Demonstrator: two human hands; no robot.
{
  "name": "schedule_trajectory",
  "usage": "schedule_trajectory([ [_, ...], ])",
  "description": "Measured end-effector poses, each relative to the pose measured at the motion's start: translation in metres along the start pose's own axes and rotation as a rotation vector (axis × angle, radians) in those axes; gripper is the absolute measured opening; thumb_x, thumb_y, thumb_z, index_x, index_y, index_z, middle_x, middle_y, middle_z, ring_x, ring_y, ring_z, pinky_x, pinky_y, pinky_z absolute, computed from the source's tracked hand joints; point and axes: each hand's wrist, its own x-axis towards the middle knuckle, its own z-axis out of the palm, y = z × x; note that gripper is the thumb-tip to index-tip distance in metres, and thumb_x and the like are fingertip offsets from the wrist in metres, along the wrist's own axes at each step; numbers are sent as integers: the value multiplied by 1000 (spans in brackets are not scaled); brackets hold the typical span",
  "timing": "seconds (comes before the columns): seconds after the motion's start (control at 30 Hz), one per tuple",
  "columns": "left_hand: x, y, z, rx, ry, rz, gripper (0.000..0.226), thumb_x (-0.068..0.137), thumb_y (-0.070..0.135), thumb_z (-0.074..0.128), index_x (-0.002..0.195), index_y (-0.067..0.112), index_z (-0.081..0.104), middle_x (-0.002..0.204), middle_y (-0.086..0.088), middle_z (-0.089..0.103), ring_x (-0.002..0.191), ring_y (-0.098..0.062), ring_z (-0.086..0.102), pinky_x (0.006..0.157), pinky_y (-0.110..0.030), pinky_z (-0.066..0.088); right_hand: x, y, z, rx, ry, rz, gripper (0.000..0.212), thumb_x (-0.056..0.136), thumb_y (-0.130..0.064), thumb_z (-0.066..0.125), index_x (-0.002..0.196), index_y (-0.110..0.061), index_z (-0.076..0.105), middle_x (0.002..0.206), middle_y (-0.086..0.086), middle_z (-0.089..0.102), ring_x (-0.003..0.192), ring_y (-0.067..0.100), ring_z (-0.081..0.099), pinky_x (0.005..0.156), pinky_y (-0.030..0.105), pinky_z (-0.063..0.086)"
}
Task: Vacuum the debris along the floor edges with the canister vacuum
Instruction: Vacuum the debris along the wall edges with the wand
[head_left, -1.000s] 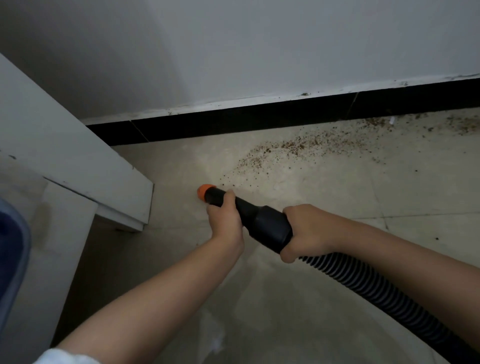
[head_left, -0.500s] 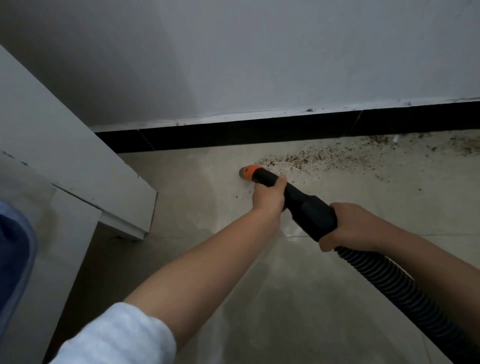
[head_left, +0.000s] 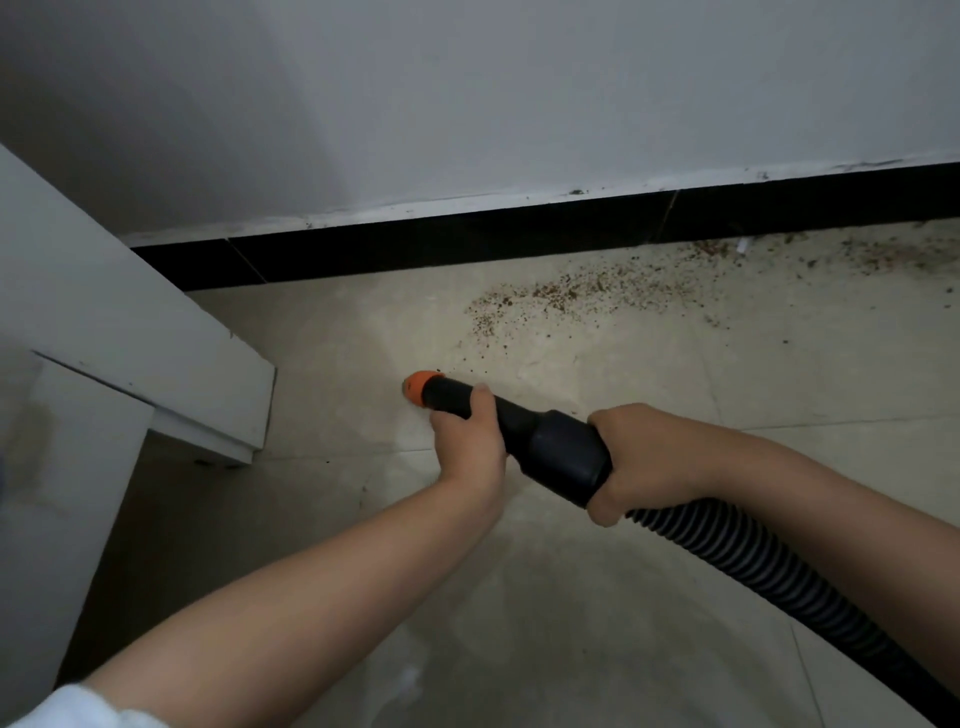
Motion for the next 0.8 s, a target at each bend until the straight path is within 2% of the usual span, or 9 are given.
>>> schedule_trajectory([
  [0.2, -1, 9, 37, 47, -168, 7, 53, 96, 33, 45, 140, 8, 30, 129, -14, 53, 113, -28, 54, 102, -43, 43, -14, 19, -15, 22, 88, 100, 30, 66, -24, 75, 78, -16, 49, 78, -2, 54, 64, 10, 54, 53, 22, 43],
  [0.33, -4, 10, 59, 68, -229, -17, 66, 95, 36, 46, 148, 10, 16, 135, -13, 48, 119, -29, 52, 104, -41, 41, -19, 39, -27, 26, 80, 157, 35, 67, -22, 76, 91, -11, 54, 80, -1, 54, 66, 9, 54, 56, 22, 43],
  [0.47, -12, 3, 57, 67, -202, -7, 72, 96, 34, 45, 150, 14, 2, 144, -9, 38, 126, -28, 46, 108, -40, 37, -22, 45, -27, 1, 3, 143, 38, 69, -21, 77, 98, -10, 54, 81, -4, 53, 68, 7, 54, 58, 20, 45],
  [0.63, -15, -9, 39, 50, -141, 16, 69, 95, 30, 46, 149, 14, 7, 143, -9, 39, 126, -28, 45, 107, -41, 37, -22, 37, -18, -74, -30, 94, 37, 69, -24, 75, 94, -11, 52, 81, -2, 53, 75, 14, 56, 59, 23, 44],
  [0.8, -16, -9, 51, 88, -219, -13, 70, 94, 35, 47, 149, 11, 10, 139, -12, 44, 121, -29, 50, 105, -42, 40, -32, 40, -28, -142, -41, 175, 38, 70, -27, 75, 96, -8, 56, 84, 1, 56, 76, 16, 58, 59, 24, 45],
])
